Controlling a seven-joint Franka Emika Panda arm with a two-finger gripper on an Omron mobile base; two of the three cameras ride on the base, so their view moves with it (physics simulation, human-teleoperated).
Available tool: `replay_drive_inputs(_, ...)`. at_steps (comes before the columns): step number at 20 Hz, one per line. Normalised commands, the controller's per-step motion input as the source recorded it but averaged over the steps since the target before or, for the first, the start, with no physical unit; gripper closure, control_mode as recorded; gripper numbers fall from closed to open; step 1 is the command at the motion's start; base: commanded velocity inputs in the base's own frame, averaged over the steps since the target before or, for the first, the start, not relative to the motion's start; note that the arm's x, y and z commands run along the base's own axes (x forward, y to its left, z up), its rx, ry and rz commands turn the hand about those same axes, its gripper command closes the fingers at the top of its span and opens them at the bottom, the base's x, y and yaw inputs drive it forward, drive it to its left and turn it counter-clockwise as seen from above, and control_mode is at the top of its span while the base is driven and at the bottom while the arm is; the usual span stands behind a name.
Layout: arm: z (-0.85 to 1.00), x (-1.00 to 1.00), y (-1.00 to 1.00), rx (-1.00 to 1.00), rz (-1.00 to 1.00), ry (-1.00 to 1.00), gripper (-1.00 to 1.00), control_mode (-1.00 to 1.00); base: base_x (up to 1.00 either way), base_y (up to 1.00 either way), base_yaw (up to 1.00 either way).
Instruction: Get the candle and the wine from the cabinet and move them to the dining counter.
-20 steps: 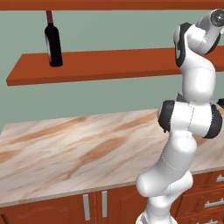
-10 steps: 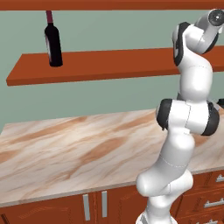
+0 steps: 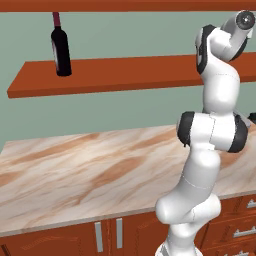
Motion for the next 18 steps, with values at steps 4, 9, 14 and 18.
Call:
replay_drive_inputs(4,0.00,0.09,-0.06,0.00,0.00,0.00,-1.00,-1.00,0.00,0.00,0.00)
replay_drive_inputs(9,0.00,0.09,-0.04,0.00,0.00,0.00,-1.00,-1.00,0.00,0.00,0.00)
replay_drive_inputs(14,0.00,0.03,-0.01,0.00,0.00,0.00,1.00,-1.00,0.00,0.00,0.00)
replay_drive_inputs(18,0.00,0.00,0.00,0.00,0.00,0.00,1.00,-1.00,0.00,0.00,0.00)
